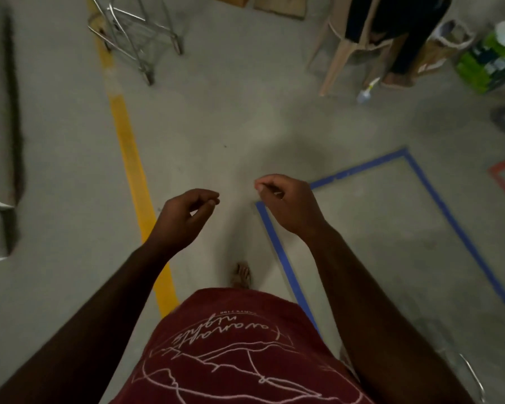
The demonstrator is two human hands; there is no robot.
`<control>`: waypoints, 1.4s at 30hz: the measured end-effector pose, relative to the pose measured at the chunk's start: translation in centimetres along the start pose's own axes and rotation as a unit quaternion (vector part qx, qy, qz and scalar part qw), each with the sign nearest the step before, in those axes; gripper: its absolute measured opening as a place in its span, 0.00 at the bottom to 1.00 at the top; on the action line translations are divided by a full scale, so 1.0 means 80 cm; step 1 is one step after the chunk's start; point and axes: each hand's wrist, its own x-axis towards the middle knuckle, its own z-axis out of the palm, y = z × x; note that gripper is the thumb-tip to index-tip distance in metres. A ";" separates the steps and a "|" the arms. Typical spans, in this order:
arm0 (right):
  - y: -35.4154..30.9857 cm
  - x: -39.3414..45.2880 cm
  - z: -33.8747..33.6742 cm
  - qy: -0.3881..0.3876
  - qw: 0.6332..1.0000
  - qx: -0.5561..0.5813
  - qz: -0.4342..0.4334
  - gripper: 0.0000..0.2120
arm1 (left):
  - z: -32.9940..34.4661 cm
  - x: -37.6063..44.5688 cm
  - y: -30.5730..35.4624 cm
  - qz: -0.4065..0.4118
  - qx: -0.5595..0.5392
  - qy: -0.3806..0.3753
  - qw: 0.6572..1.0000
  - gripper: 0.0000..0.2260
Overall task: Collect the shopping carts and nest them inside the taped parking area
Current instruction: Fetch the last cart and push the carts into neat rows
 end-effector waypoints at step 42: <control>-0.197 1.249 0.215 -0.093 0.986 -0.044 -0.128 0.10 | -0.493 1.108 -0.202 -0.037 -0.014 0.157 0.987 0.06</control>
